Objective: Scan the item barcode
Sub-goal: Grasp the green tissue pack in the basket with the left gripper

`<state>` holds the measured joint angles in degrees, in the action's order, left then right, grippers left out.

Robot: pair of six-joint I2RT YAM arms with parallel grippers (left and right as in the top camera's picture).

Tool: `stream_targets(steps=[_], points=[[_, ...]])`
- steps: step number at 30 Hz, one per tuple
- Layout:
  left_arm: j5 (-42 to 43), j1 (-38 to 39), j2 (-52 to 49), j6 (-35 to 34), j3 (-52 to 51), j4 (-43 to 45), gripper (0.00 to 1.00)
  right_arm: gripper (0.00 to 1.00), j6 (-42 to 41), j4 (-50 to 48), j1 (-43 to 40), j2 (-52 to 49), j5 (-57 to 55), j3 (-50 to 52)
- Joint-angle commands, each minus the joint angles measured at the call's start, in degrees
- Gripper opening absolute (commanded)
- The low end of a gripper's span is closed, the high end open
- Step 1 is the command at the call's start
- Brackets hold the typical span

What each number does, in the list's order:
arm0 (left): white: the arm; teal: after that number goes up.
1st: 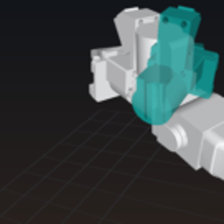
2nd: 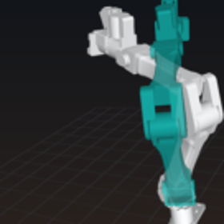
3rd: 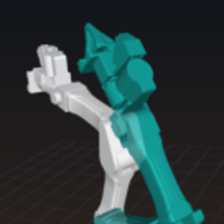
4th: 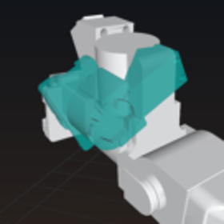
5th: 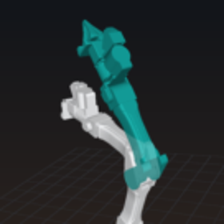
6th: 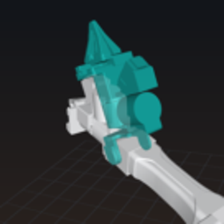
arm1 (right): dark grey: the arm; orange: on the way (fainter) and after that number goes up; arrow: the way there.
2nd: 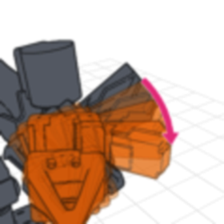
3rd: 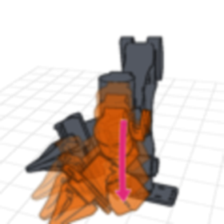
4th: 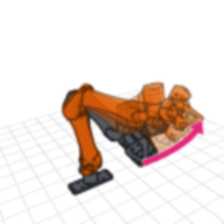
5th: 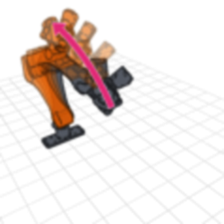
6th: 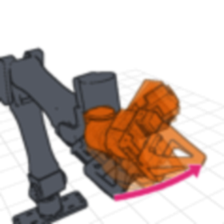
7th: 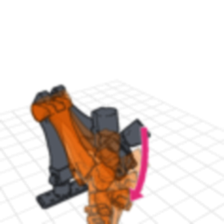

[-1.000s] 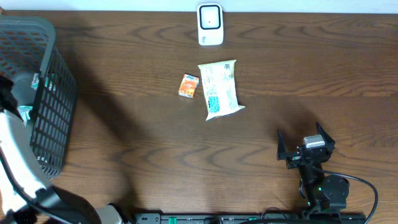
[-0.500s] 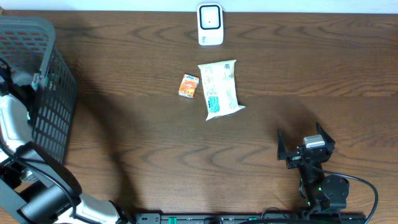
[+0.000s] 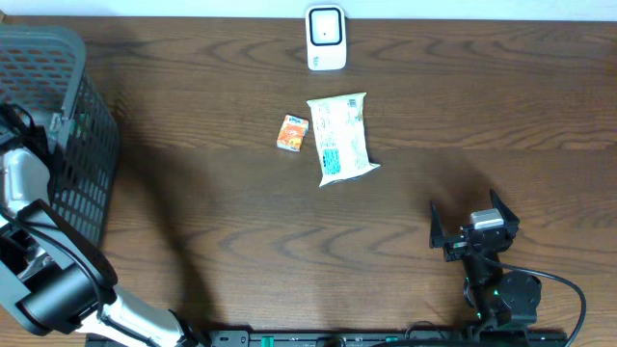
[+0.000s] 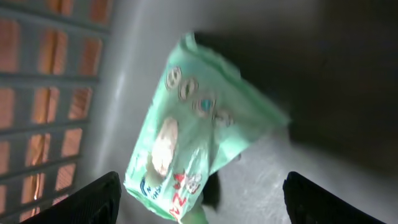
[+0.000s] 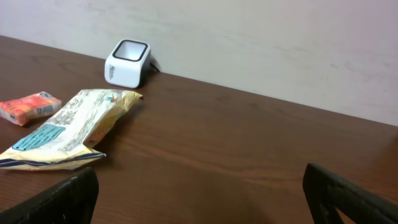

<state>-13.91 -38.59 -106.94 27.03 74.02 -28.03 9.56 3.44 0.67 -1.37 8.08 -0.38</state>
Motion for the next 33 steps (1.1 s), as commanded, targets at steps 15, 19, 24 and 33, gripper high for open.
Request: stream_targets(steps=[15,19,24,33], points=[[10.69,-7.61,-1.53,4.26,-1.62,5.51,0.68,0.99,0.15,0.22,0.50,0.35,-0.02,0.07],[12.22,-7.58,-3.23,4.26,-1.62,6.75,0.62,0.99,0.15,0.22,0.50,0.33,-0.02,0.07],[12.26,-7.58,-7.17,4.24,-1.62,6.80,0.53,0.99,0.15,0.22,0.50,0.33,-0.02,0.07],[12.22,-7.58,-5.33,1.81,-1.44,8.11,0.08,0.99,0.15,0.22,0.50,0.33,-0.02,0.07]])
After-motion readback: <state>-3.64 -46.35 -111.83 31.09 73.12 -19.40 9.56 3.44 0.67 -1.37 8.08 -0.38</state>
